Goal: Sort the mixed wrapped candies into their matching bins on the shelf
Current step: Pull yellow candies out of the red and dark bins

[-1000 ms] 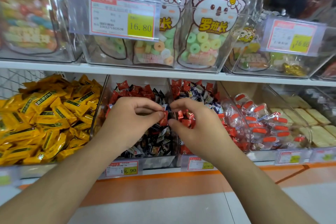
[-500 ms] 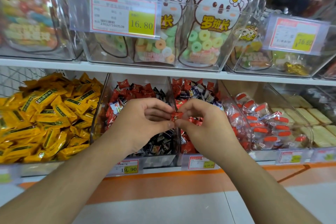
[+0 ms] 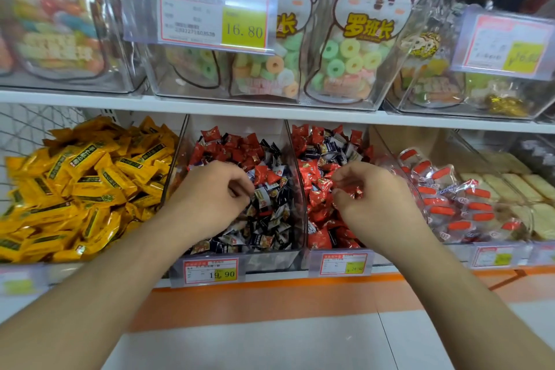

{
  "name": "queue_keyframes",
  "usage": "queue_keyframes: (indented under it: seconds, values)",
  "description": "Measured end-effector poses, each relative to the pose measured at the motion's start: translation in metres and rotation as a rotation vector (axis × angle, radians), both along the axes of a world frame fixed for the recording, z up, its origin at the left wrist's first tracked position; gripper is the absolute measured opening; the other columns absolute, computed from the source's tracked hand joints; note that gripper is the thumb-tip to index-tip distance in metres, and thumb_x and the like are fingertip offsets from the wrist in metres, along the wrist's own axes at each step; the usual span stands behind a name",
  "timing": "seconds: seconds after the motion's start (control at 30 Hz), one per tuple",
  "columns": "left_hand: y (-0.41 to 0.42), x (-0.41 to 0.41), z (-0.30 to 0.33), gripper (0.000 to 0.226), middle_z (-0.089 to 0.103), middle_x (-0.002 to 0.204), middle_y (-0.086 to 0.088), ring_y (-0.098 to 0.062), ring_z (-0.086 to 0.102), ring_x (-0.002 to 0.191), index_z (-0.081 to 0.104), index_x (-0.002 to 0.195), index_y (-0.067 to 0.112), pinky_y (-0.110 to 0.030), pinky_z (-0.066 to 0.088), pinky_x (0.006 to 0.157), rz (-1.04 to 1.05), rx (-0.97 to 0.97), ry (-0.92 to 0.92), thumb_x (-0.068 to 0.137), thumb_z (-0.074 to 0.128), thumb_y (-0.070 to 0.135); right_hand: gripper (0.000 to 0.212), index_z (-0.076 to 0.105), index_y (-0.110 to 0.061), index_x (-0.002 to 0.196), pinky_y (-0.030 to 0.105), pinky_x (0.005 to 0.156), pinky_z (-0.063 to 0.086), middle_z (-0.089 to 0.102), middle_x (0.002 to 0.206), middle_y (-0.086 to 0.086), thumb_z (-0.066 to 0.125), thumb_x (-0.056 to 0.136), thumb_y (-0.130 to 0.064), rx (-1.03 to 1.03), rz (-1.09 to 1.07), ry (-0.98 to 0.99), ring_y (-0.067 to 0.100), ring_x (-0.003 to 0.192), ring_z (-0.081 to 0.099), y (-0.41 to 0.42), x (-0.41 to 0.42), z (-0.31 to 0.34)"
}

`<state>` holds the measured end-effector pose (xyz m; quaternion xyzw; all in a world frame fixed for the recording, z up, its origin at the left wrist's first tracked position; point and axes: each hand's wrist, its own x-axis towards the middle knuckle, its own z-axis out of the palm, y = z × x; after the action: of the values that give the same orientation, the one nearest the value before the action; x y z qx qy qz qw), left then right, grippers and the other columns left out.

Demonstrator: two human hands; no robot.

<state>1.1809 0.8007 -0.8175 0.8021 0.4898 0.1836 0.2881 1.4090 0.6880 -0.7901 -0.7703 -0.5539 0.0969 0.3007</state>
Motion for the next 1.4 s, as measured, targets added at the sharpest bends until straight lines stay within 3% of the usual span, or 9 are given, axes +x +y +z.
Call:
queue_keyframes:
  seconds: [0.13, 0.23, 0.37, 0.57, 0.73, 0.93, 1.17, 1.27, 1.4]
  values:
    - [-0.005, 0.016, -0.013, 0.009, 0.072, 0.087, 0.019, 0.006, 0.063, 0.074, 0.081, 0.093, 0.033, -0.005, 0.043, 0.057, -0.094, 0.016, 0.071, 0.088, 0.081, 0.025, 0.015, 0.068, -0.026, 0.098, 0.007, 0.066, 0.047, 0.069, 0.092, -0.014, 0.065, 0.092, -0.013, -0.027, 0.021, 0.01, 0.004, 0.079, 0.066, 0.001, -0.006, -0.003]
    - [-0.004, 0.022, -0.023, 0.017, 0.076, 0.101, 0.009, -0.003, 0.068, 0.083, 0.081, 0.104, 0.029, -0.014, 0.052, 0.073, -0.123, 0.035, 0.136, 0.09, 0.079, 0.021, 0.019, 0.07, -0.026, 0.105, 0.02, 0.067, 0.053, 0.071, 0.093, -0.012, 0.064, 0.092, -0.014, -0.048, 0.023, 0.023, 0.017, 0.081, 0.07, 0.002, -0.007, -0.004]
    - [-0.002, 0.024, -0.026, 0.024, 0.077, 0.106, 0.008, -0.01, 0.071, 0.091, 0.08, 0.109, 0.031, -0.03, 0.06, 0.086, -0.122, 0.089, 0.135, 0.087, 0.081, 0.022, 0.018, 0.07, -0.027, 0.102, 0.019, 0.069, 0.051, 0.071, 0.094, -0.013, 0.064, 0.092, -0.013, -0.037, 0.014, 0.046, 0.017, 0.082, 0.07, 0.003, -0.007, -0.005]
    - [-0.005, 0.025, -0.028, 0.015, 0.075, 0.097, 0.011, -0.008, 0.067, 0.082, 0.081, 0.097, 0.03, -0.029, 0.06, 0.082, -0.106, 0.176, 0.13, 0.09, 0.076, 0.018, 0.016, 0.069, -0.027, 0.099, 0.016, 0.065, 0.052, 0.069, 0.095, -0.015, 0.065, 0.093, -0.012, -0.031, 0.018, 0.05, 0.014, 0.079, 0.069, 0.002, -0.007, -0.004]
    - [-0.005, 0.023, -0.012, 0.011, 0.065, 0.086, 0.02, 0.003, 0.061, 0.079, 0.073, 0.092, 0.032, -0.006, 0.042, 0.063, -0.01, 0.126, -0.06, 0.095, 0.072, 0.022, 0.019, 0.069, -0.026, 0.1, 0.014, 0.069, 0.051, 0.068, 0.095, -0.016, 0.063, 0.093, -0.009, -0.006, 0.04, 0.078, 0.014, 0.079, 0.068, 0.001, -0.008, -0.001]
    - [-0.021, 0.024, 0.019, 0.012, 0.072, 0.086, 0.018, 0.007, 0.065, 0.087, 0.074, 0.089, 0.032, -0.004, 0.047, 0.072, 0.019, -0.013, -0.431, 0.091, 0.077, 0.021, 0.028, 0.068, -0.031, 0.113, 0.002, 0.084, 0.044, 0.068, 0.104, -0.022, 0.065, 0.095, -0.009, 0.04, 0.196, 0.155, -0.008, 0.104, 0.061, -0.001, -0.017, 0.004]
    - [-0.036, 0.03, 0.026, 0.01, 0.077, 0.088, 0.015, 0.0, 0.071, 0.089, 0.08, 0.093, 0.026, -0.014, 0.055, 0.083, -0.066, -0.122, -0.605, 0.089, 0.078, 0.017, 0.009, 0.067, -0.032, 0.092, 0.034, 0.08, 0.055, 0.066, 0.081, -0.011, 0.075, 0.092, -0.028, 0.124, 0.252, 0.221, 0.01, 0.083, 0.064, -0.004, -0.024, 0.008]
    - [-0.023, 0.027, 0.016, 0.011, 0.074, 0.093, 0.016, 0.002, 0.069, 0.091, 0.077, 0.098, 0.03, -0.013, 0.055, 0.082, -0.022, -0.058, -0.52, 0.093, 0.075, 0.02, 0.012, 0.063, -0.031, 0.088, 0.031, 0.075, 0.054, 0.063, 0.079, -0.013, 0.075, 0.091, -0.032, 0.073, 0.155, 0.111, 0.008, 0.078, 0.062, -0.002, -0.013, 0.003]
    - [-0.002, 0.021, -0.003, 0.017, 0.07, 0.096, 0.014, 0.006, 0.063, 0.088, 0.073, 0.104, 0.029, -0.002, 0.046, 0.072, 0.06, 0.039, -0.344, 0.094, 0.073, 0.015, 0.029, 0.067, -0.027, 0.123, 0.002, 0.08, 0.039, 0.069, 0.118, -0.012, 0.071, 0.094, -0.027, -0.042, 0.071, 0.001, 0.001, 0.103, 0.06, -0.002, 0.001, -0.004]
